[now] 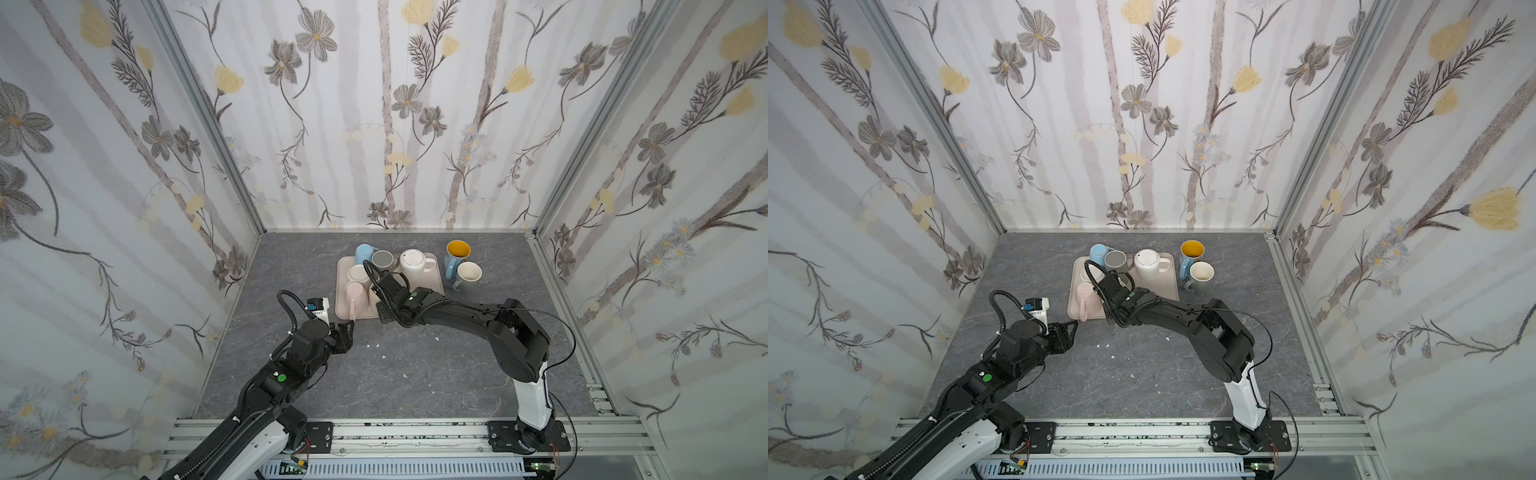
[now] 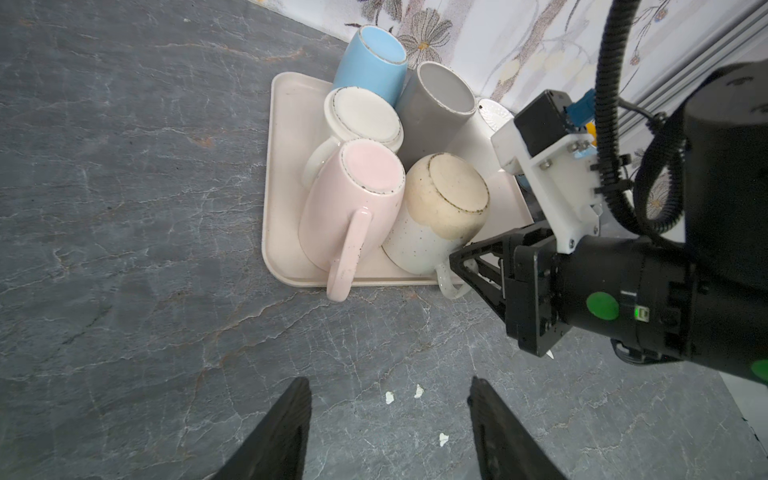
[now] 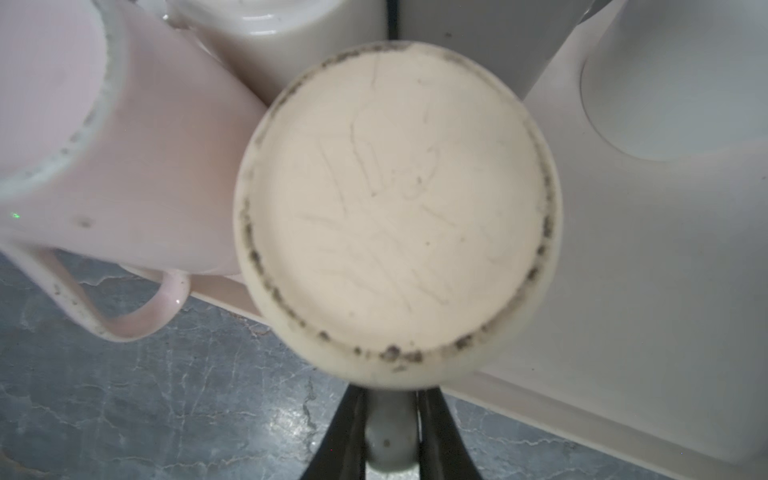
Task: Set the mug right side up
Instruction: 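Reach the right gripper to the cream speckled mug handle while the left withdraws, then close the right gripper on the cream mug handle while the left gripper approaches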
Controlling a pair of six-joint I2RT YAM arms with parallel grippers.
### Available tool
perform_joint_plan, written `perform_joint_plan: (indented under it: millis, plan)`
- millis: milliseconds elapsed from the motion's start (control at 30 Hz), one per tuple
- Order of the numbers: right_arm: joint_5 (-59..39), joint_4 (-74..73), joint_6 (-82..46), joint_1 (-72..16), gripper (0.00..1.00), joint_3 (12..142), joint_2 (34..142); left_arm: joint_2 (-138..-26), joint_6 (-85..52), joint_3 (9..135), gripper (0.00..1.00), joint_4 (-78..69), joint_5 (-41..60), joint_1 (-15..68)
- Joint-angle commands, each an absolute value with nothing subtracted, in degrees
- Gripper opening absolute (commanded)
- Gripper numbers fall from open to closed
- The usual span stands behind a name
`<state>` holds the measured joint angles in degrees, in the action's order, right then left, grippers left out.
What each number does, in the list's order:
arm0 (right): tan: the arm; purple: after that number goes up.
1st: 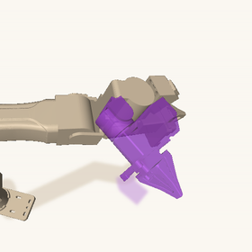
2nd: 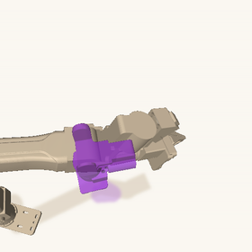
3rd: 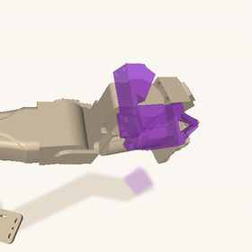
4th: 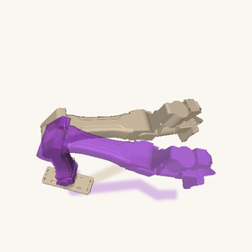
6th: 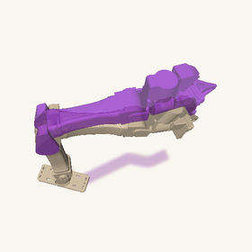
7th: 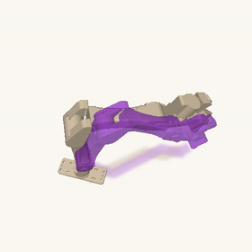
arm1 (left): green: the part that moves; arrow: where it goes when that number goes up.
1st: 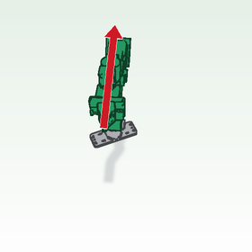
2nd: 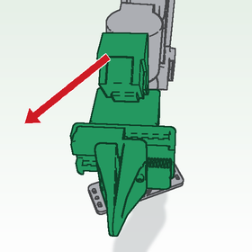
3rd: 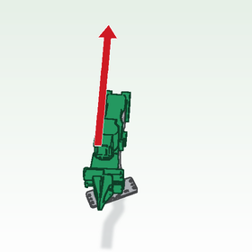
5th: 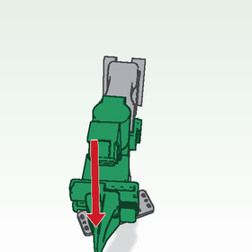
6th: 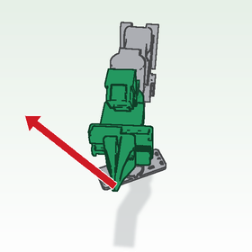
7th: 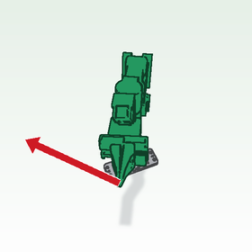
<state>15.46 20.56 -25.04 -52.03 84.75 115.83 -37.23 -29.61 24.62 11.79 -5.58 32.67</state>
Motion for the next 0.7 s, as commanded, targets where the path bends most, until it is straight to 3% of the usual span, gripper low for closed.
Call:
perform_joint_plan:
  millis: [0, 300, 667]
  plan:
    - [20.04, 22.41, -23.50, -51.38, 0.13, 85.10, 115.60, -37.18, -30.21, 24.86, 0.60, 11.62, -4.37, 32.55]
    - [18.95, 22.48, -20.76, -49.84, 0.00, 84.99, 115.27, -41.48, -28.99, 26.70, 0.60, 10.22, -2.41, 32.57]
    - [21.28, 20.89, -18.28, -48.10, 0.00, 80.13, 110.92, -45.01, -31.49, 27.29, 0.59, 7.88, 1.14, 32.64]
